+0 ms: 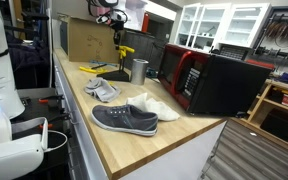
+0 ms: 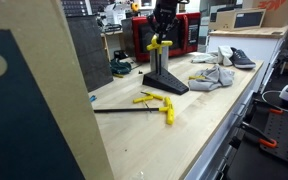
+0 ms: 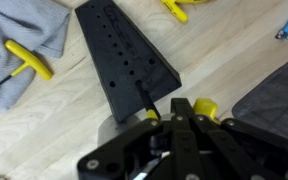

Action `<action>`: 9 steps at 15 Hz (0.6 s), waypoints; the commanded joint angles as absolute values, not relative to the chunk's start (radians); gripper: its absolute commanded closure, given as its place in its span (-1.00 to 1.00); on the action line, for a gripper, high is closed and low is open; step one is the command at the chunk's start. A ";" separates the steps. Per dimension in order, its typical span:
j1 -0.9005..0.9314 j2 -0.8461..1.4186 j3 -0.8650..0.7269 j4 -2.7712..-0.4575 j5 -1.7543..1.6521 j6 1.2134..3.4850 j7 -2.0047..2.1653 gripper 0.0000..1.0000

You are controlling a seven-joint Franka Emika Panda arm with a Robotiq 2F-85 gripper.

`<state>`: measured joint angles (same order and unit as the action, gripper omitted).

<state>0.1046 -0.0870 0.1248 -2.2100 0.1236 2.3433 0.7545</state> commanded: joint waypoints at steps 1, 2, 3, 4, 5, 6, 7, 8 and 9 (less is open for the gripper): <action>0.112 -0.074 0.128 -2.197 0.170 2.392 0.683 1.00; 0.113 -0.071 0.128 -2.199 0.175 2.402 0.665 1.00; 0.115 -0.069 0.128 -2.199 0.179 2.408 0.649 1.00; 0.116 -0.066 0.128 -2.200 0.182 2.416 0.632 1.00; 0.117 -0.065 0.129 -2.199 0.184 2.419 0.622 1.00; 0.118 -0.069 0.129 -2.197 0.190 2.407 0.609 1.00; 0.120 -0.074 0.129 -2.195 0.199 2.395 0.594 1.00; 0.122 -0.082 0.128 -2.193 0.217 2.375 0.575 1.00; 0.125 -0.091 0.128 -2.193 0.241 2.366 0.549 1.00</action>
<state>0.1163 -0.0745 0.1248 -2.2105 0.1709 2.3916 0.6214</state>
